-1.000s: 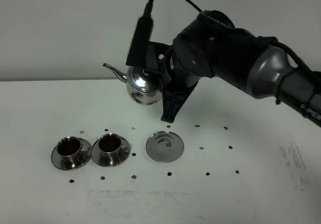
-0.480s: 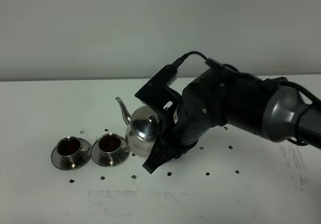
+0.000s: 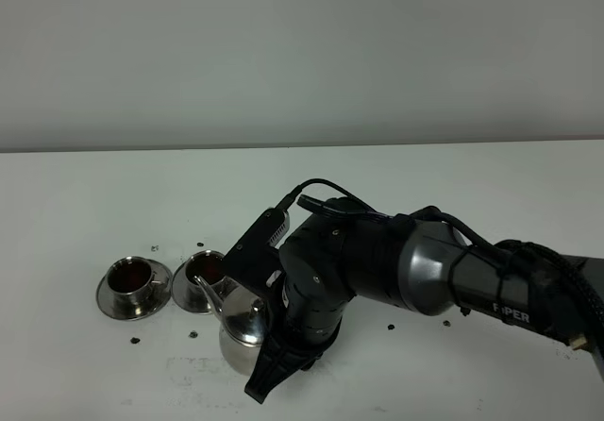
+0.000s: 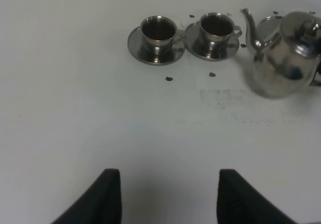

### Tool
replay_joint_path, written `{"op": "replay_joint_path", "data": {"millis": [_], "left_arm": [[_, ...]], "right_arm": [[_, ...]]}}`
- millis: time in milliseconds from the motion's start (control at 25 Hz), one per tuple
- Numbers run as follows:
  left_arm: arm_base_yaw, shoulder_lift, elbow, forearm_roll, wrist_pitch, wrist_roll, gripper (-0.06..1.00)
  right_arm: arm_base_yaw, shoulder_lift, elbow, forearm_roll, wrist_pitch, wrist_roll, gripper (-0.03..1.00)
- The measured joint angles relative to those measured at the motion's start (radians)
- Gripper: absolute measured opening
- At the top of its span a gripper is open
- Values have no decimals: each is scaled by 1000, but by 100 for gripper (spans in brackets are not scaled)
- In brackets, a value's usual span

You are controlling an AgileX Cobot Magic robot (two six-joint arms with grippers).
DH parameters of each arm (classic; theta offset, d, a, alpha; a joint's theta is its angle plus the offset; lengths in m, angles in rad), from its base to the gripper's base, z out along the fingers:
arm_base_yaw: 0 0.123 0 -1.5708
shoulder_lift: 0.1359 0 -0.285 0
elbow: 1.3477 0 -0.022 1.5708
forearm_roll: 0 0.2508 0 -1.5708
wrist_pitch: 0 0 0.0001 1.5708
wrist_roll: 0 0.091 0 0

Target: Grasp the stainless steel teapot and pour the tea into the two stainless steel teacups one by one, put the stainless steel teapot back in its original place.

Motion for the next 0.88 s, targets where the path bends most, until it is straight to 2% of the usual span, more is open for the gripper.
{"op": "replay_joint_path", "data": {"millis": [320,560,680,880], "left_arm": [[0,0,0,0,0,0,49],[0,0,0,0,0,0,49],[0,0,0,0,0,0,49],[0,0,0,0,0,0,49]], "right_arm": [[0,40,-2,-2,1,-4,21],[-3,6,-74,-15,95,-9,21],[-40,-10,-130,-10,104,-17,21],[-160,-10,-170,-11,110,-19,21]]}}
